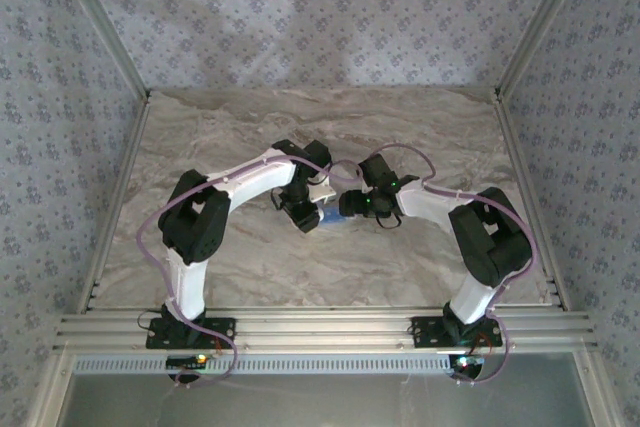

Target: Sort the pills into containers

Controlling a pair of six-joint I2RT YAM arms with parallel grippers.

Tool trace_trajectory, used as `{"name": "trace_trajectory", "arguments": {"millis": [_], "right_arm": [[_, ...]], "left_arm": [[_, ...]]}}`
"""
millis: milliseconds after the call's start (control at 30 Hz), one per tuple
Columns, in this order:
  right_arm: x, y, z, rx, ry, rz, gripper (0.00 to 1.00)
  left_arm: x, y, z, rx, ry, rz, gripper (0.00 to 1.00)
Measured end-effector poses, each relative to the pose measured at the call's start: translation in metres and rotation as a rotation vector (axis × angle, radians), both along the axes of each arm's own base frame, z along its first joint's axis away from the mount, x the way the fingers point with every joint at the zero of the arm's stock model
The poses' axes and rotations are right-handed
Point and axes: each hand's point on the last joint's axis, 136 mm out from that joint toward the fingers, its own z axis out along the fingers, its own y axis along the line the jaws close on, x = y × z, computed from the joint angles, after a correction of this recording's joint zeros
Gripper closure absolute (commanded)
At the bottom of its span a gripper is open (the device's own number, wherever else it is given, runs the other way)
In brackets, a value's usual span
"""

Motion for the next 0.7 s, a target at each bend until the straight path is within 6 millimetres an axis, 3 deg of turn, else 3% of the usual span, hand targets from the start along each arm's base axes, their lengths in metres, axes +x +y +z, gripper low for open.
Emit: {"name": "trace_trajectory", "arguments": {"millis": [700], "right_arm": [[0.0004, 0.0003, 0.0, 0.0, 0.0, 0.0, 0.26]], "left_arm": [[0.002, 0.0017, -0.0003, 0.01, -0.011, -0.002, 1.0]]}}
